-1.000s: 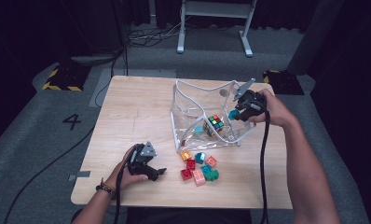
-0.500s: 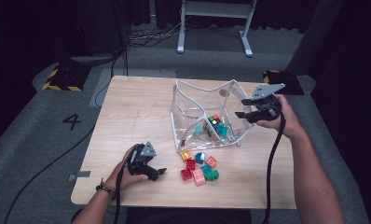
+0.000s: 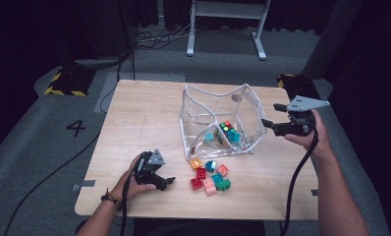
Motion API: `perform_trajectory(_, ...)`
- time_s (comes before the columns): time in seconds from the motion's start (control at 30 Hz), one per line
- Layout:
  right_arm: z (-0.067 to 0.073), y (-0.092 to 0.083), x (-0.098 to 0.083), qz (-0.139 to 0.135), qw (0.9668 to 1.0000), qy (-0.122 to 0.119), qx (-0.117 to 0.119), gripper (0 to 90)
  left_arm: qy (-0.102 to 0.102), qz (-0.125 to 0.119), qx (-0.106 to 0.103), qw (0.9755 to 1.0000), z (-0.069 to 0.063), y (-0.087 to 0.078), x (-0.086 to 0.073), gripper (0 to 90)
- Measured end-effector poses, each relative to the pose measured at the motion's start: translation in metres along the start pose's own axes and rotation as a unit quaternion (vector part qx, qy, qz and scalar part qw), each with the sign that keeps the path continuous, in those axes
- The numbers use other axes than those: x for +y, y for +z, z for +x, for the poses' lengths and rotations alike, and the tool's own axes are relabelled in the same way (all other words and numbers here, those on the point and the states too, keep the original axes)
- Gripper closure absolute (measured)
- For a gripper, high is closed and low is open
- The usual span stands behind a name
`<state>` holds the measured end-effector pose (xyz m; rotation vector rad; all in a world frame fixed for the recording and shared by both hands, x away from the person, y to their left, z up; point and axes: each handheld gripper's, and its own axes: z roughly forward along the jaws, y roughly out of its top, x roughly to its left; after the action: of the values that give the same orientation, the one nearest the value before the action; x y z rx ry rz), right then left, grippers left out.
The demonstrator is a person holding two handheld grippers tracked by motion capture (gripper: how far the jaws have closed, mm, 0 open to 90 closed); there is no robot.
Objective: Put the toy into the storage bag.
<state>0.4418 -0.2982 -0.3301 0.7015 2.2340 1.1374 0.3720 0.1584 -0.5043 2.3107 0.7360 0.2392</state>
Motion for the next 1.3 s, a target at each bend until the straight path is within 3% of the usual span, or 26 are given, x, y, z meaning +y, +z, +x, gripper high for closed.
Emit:
perform_trajectory(0.2, 0.005, -0.020, -0.017, -0.021, 0.9997, 0.007, -0.008, 25.4, 0.000, 0.000, 0.001, 1.0000, 0.000, 0.000, 0.000, 7.5)
perform_trajectory(0.47, 0.015, -0.024, -0.043, -0.031, 0.9993, 0.020, 0.007, 24.7, 0.000, 0.000, 0.001, 1.0000, 0.000, 0.000, 0.000, 7.5)
perform_trajectory(0.83, 0.040, -0.005, -0.094, 0.005, 0.9980, 0.053, 0.035, 25.4, 0.000, 0.000, -0.001, 1.0000, 0.000, 0.000, 0.000, 7.5)
perform_trajectory(1.03, 0.059, 0.011, -0.109, 0.025, 0.9963, 0.057, 0.059, 28.4, -0.001, 0.000, -0.001, 1.0000, 0.000, 0.000, 0.000, 7.5)
perform_trajectory(1.13, 0.071, 0.023, -0.116, 0.022, 0.9936, 0.063, 0.091, 29.2, 0.000, 0.000, 0.000, 1.0000, 0.000, 0.000, 0.000, 7.5)
perform_trajectory(1.3, 0.083, 0.033, -0.119, 0.031, 0.9919, 0.050, 0.113, 29.8, 0.000, 0.000, 0.000, 1.0000, 0.000, 0.000, 0.000, 7.5)
